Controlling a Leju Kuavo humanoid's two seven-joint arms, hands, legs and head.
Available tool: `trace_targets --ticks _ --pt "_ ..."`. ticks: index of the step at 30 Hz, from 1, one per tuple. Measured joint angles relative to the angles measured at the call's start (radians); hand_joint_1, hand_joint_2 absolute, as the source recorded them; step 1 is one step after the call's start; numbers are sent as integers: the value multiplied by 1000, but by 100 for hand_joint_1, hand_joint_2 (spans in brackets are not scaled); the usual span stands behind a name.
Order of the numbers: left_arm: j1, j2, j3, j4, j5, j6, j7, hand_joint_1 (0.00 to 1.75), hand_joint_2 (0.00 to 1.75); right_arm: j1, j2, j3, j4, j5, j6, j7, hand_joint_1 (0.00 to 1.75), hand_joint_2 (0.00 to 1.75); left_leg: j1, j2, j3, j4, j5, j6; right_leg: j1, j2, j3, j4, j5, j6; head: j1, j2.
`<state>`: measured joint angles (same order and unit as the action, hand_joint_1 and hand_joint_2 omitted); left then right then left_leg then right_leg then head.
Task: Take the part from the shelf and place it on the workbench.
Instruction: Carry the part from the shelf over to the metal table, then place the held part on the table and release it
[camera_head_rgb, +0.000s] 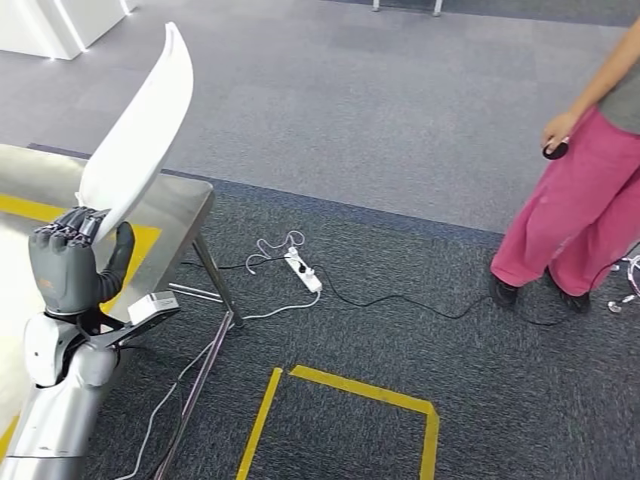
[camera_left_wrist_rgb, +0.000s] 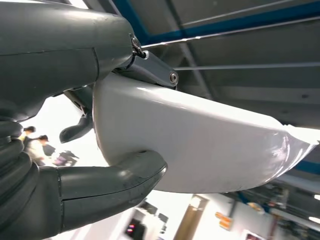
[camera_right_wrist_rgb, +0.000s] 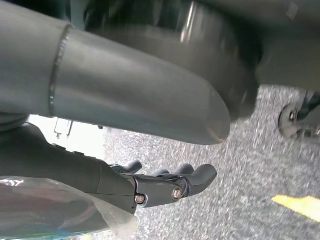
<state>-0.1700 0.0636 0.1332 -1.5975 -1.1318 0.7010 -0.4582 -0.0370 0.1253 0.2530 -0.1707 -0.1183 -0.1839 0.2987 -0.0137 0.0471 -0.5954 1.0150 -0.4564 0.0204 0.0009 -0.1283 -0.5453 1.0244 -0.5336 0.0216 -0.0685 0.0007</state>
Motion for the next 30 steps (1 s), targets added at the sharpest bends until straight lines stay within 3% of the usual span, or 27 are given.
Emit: trace_targets --ticks 1,3,5,6,8,10,12,14,15,17,19,21,22,24,26,28,30 --pt "-1 0 -1 0 0 0 0 175 175 0 0 0 0 0 0 0 0 0 4 -13 2 -6 4 6 -2 26 -10 22 -15 5 2 0" --pt "-5 0 -3 0 -2 0 2 175 175 1 0 0 0 1 0 0 0 0 10 -38 3 -11 8 13 -5 97 -63 133 -69 11 8 0" --pt "-5 -1 -5 0 -4 0 4 175 175 3 0 1 0 3 0 0 0 0 12 -66 2 -11 8 16 -7 123 -130 258 -112 15 10 0" --pt "-5 -1 -5 0 -6 0 6 175 175 4 0 1 0 5 0 0 0 0 12 -80 2 -10 8 16 -8 126 -147 280 -109 17 10 0" --pt "-4 -1 -8 1 -10 -1 11 175 175 5 0 4 0 8 0 0 0 0 15 -111 4 -8 7 13 -11 133 -124 211 -46 18 11 0" --pt "-5 0 -11 1 -11 -1 14 175 175 5 0 7 0 11 0 1 0 0 18 -138 1 2 2 3 -19 177 -66 75 19 21 12 0" --pt "-6 2 -14 1 -12 -1 17 175 175 4 0 9 0 13 0 2 0 0 20 -161 -10 11 1 -10 -23 211 -32 8 32 18 12 0" --pt "-5 5 -17 1 -13 -1 19 175 175 2 0 10 0 15 0 3 0 0 24 -183 -18 11 6 -22 -22 197 -25 3 28 7 12 0" --pt "-4 7 -18 1 -13 -1 20 175 175 2 1 11 0 15 0 4 0 0 24 -178 -21 14 4 -27 -22 186 -23 0 30 1 12 0" --pt "-5 12 -21 1 -14 -1 25 175 175 4 1 13 0 16 0 4 0 0 21 -128 -45 67 -27 -36 -24 159 -16 -6 31 -10 3 0" --pt "-7 13 -25 2 -14 -1 29 175 175 6 1 14 0 17 1 3 0 0 20 -72 -101 188 -86 -42 -20 131 -11 -7 27 -18 -5 0" --pt "-4 13 -29 3 -14 -1 30 175 175 7 1 15 0 17 1 2 0 0 22 -58 -149 287 -115 -44 -18 101 -6 -6 21 -22 -5 0" --pt "-2 14 -30 4 -14 -1 30 175 175 7 1 15 0 17 2 2 0 0 22 -55 -152 290 -103 -44 -17 86 -3 -6 18 -22 -5 0" --pt "-1 16 -31 5 -13 -1 30 175 175 6 2 15 0 18 2 0 0 0 20 -37 -100 185 -33 -36 -15 59 7 -6 10 -20 -5 0" --pt "-2 18 -31 5 -14 -1 35 175 175 5 3 16 0 18 2 -2 0 0 7 12 -38 61 10 -23 -10 36 16 -6 1 -14 -5 0" --pt "-2 20 -32 5 -16 -1 43 175 175 4 4 16 0 18 2 -3 0 0 -4 33 -21 21 7 -12 -4 13 21 -8 -5 -4 -5 0" --pt "2 23 -33 5 -18 -1 47 175 175 1 5 16 0 18 2 -4 0 0 -2 8 -21 11 9 -5 -4 -2 25 -11 -12 7 -5 0"
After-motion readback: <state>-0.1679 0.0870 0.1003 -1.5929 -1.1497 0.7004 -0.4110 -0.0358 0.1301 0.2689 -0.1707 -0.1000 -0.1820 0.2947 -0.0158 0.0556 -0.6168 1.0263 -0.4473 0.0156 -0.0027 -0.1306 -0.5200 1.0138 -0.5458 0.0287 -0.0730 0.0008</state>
